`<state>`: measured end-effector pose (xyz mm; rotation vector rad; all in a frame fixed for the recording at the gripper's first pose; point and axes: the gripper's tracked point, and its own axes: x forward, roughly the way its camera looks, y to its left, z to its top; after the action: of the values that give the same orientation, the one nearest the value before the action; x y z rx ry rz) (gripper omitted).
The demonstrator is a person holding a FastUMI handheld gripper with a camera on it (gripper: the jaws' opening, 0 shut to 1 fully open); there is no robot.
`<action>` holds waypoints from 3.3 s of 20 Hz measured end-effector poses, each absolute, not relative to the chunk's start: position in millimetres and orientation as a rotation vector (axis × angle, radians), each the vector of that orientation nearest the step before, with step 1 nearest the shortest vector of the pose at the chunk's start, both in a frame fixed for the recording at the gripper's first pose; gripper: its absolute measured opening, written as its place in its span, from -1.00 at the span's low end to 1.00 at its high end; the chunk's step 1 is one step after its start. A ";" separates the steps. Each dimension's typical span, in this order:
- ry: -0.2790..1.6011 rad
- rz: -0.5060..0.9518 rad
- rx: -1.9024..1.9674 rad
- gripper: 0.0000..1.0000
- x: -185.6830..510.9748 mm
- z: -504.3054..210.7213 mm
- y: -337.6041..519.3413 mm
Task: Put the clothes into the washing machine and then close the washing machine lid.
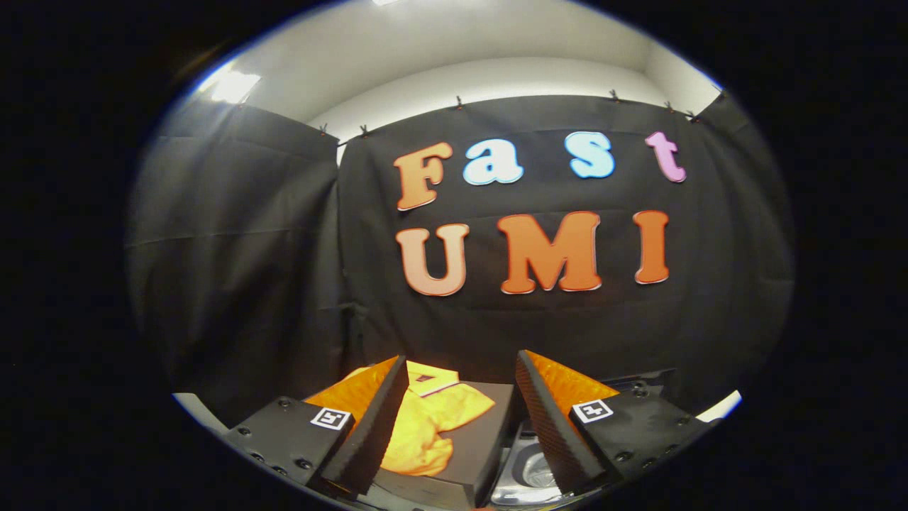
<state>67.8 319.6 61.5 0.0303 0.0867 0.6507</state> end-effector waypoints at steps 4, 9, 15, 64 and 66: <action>0.182 0.789 0.018 0.95 81.9 41.2 397.7; 0.365 0.805 -0.004 0.96 115.1 -22.3 460.0; 0.612 0.742 -0.072 0.96 131.2 -109.8 494.7; -0.098 0.559 0.120 -0.84 112.3 77.9 367.6; -0.114 0.540 0.119 -0.84 116.1 89.4 339.6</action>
<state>116.1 339.6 89.4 0.1189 -0.1142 0.5398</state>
